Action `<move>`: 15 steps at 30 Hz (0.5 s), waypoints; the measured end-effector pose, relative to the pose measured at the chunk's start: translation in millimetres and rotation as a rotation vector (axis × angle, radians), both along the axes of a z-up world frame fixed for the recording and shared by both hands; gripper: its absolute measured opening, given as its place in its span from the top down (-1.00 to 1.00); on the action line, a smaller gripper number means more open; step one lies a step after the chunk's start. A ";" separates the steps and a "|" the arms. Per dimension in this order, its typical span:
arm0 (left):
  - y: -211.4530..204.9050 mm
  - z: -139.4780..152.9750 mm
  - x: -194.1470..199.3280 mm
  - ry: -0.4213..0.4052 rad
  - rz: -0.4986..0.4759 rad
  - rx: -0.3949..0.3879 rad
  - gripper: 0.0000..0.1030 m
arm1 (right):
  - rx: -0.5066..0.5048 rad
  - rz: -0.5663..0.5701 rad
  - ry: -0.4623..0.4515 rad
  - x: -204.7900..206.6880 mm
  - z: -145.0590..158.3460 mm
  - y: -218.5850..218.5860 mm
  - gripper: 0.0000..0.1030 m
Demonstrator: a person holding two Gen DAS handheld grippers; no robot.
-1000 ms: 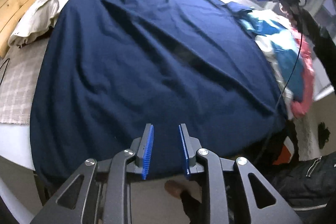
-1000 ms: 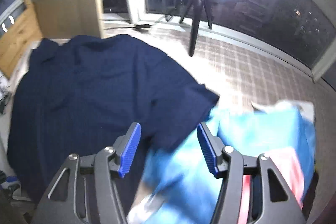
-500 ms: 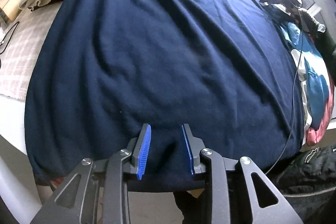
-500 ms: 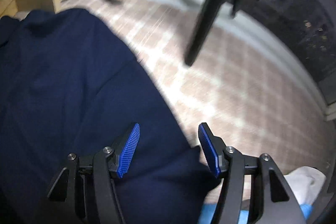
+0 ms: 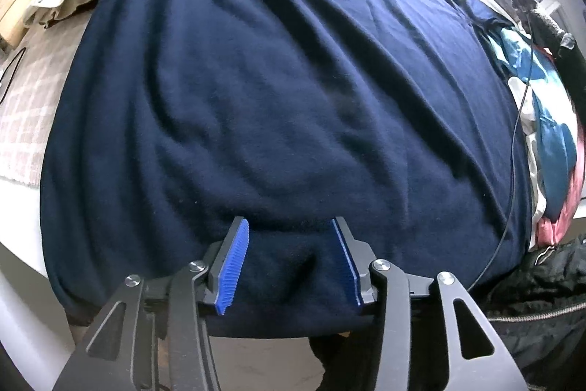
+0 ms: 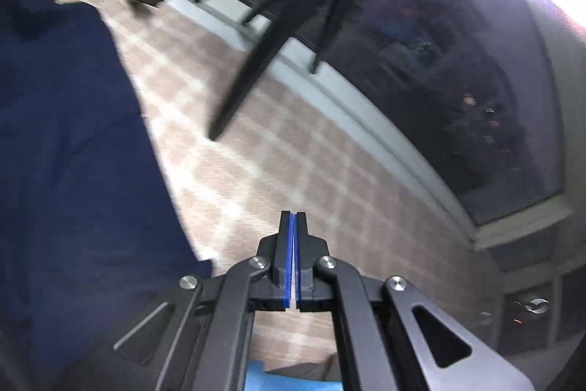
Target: Fold clothes
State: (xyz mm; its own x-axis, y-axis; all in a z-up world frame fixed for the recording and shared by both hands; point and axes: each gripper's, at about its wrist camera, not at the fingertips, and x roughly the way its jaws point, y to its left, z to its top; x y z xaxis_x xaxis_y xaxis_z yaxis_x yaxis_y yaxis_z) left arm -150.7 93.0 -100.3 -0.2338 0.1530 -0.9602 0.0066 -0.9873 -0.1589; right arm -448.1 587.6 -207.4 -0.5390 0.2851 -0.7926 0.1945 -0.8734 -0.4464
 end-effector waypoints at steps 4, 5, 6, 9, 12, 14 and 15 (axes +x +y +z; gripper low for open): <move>2.8 -0.2 -4.4 -0.013 -0.020 -0.006 0.11 | -0.218 0.051 -0.054 2.7 6.6 -4.2 -0.30; 3.2 -0.2 -4.8 -0.016 -0.023 -0.006 0.10 | -0.281 0.061 -0.070 2.4 8.4 -6.7 -0.30; 3.6 -0.3 -5.3 -0.018 -0.025 -0.007 0.08 | -0.327 0.071 -0.084 1.7 8.5 -11.1 -0.30; 5.2 -0.5 -6.0 -0.021 -0.031 -0.005 -0.01 | -0.318 0.076 -0.111 -1.1 -1.1 -25.0 -0.30; 6.1 -0.7 -5.5 -0.021 -0.038 -0.003 -0.05 | -0.235 0.048 -0.154 -4.3 -19.4 -26.4 -0.30; 5.7 -0.7 -4.6 -0.021 -0.041 0.000 -0.06 | -0.242 0.021 -0.228 -4.1 -34.3 -21.2 -0.30; 4.8 -0.6 -4.2 -0.021 -0.039 0.005 -0.07 | -0.257 0.015 -0.248 -3.9 -38.4 -18.7 -0.29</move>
State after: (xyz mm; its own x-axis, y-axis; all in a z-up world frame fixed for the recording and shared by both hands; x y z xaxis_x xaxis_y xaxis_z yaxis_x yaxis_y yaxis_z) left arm -154.9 97.9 -100.9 -0.2071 0.1661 -0.9641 -0.0282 -0.9861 -0.1638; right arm -452.1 568.9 -245.8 -0.3237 0.0529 -0.9447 0.2834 -0.9472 -0.1501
